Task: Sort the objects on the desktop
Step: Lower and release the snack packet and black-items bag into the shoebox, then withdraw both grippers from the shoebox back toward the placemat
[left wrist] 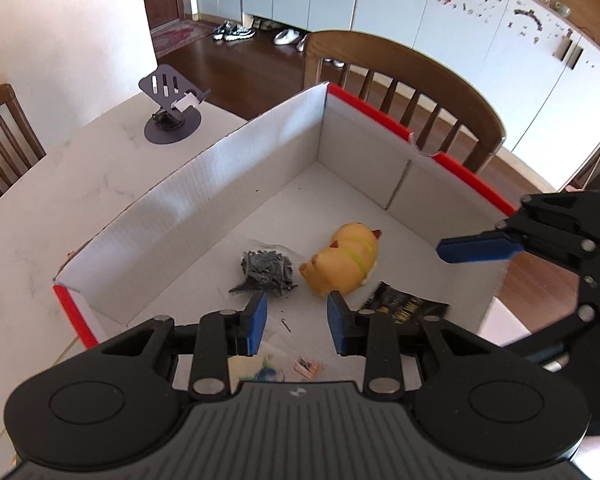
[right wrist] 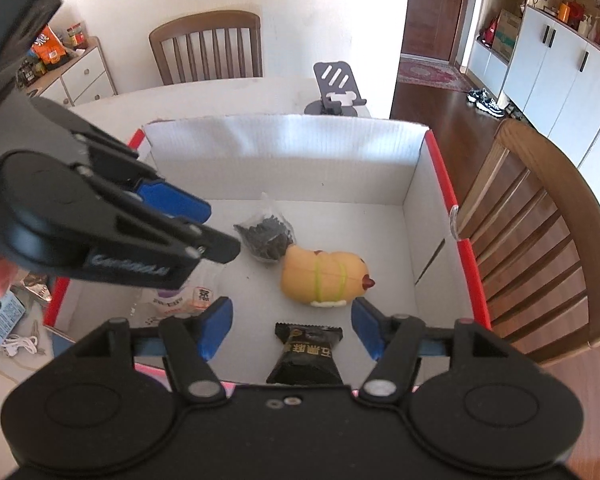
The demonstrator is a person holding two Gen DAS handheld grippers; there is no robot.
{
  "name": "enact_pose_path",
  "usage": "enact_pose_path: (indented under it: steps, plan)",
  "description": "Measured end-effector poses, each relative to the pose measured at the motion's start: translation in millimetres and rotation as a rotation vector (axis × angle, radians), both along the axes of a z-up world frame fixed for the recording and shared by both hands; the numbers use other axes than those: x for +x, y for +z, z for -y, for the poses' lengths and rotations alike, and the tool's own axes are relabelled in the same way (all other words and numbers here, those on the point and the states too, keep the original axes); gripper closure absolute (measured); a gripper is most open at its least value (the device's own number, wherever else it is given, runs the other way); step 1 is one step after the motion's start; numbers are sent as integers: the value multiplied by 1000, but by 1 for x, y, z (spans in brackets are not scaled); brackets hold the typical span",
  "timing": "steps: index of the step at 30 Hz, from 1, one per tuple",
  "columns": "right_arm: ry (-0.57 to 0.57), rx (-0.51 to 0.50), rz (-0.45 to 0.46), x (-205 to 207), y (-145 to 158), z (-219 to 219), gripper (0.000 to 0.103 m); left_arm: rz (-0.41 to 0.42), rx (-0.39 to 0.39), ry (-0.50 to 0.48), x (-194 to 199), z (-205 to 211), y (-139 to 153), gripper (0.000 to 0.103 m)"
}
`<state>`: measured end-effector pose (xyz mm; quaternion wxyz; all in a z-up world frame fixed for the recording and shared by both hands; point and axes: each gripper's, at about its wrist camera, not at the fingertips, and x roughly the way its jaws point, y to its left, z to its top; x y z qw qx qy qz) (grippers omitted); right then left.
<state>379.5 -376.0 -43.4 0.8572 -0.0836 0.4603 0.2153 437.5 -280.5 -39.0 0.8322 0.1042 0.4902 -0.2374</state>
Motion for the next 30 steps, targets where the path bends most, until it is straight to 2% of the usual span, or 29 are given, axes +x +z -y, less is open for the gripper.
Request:
enact_pose_path:
  steps: [8, 11, 12, 14, 15, 20, 30]
  plan:
    - [-17, 33, 27, -16, 13, 1, 30, 66, -7, -35, -35, -15, 26, 72]
    - [-23, 44, 42, -24, 17, -1, 28, 76, -32, -36, -47, -23, 35, 71]
    - [-24, 47, 45, -27, 18, -1, 28, 82, -39, -36, -51, -26, 37, 68]
    - [-29, 50, 47, -31, 19, -3, 27, 112, -45, -25, -61, -32, 42, 40]
    - [-27, 50, 46, -34, 19, -4, 27, 132, -47, -18, -66, -35, 44, 35]
    - [-43, 57, 46, -47, 21, -5, 24, 174, -67, -10, -84, -52, 55, 33]
    - [-13, 64, 115, -81, 36, -30, 15, 169, -141, 75, -108, -108, 68, 17]
